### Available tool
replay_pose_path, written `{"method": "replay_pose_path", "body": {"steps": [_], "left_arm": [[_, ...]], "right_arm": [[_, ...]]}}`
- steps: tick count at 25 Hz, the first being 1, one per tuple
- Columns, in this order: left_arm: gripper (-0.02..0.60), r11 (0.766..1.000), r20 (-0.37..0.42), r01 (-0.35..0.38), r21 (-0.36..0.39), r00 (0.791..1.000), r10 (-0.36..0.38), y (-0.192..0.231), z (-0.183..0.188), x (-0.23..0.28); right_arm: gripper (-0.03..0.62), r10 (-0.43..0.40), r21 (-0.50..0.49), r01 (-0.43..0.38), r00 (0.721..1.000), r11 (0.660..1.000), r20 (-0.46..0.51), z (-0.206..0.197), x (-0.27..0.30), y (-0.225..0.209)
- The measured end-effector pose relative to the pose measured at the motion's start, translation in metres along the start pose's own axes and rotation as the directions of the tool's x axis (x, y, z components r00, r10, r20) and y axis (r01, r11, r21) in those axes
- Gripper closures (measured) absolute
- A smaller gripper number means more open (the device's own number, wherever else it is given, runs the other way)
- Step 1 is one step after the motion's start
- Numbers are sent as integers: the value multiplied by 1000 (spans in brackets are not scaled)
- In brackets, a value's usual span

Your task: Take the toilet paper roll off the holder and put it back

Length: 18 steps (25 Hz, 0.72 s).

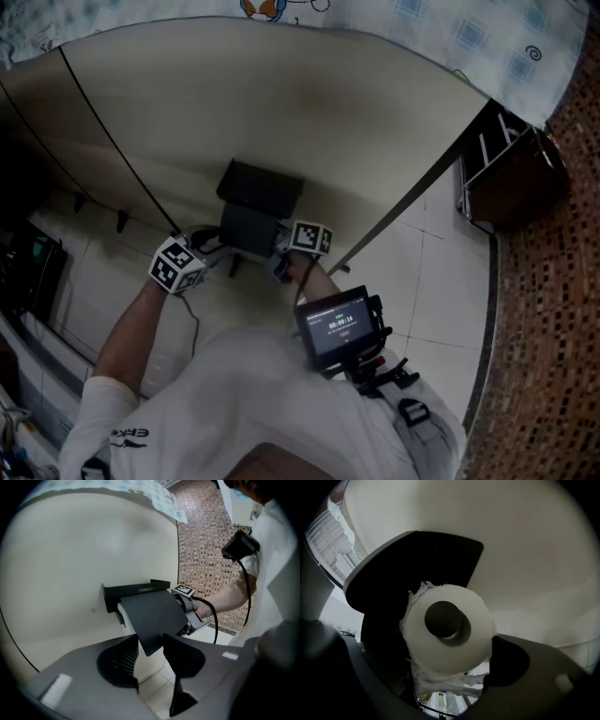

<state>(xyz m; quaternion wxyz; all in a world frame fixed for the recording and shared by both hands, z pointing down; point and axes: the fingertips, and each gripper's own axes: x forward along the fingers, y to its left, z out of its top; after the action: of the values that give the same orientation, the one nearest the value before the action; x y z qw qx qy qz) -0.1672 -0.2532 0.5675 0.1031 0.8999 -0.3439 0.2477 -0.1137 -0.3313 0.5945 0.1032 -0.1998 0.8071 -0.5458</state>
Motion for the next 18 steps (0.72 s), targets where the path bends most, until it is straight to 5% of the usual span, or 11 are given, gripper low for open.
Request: {"method": "replay_pose_path", "body": {"steps": [18], "left_arm": [[449,1000,-11,-24,-17,1000,24,13,-8,17]], "right_arm": [[131,-110,-61,107,992,992,-56,-12,-52,-27]]}}
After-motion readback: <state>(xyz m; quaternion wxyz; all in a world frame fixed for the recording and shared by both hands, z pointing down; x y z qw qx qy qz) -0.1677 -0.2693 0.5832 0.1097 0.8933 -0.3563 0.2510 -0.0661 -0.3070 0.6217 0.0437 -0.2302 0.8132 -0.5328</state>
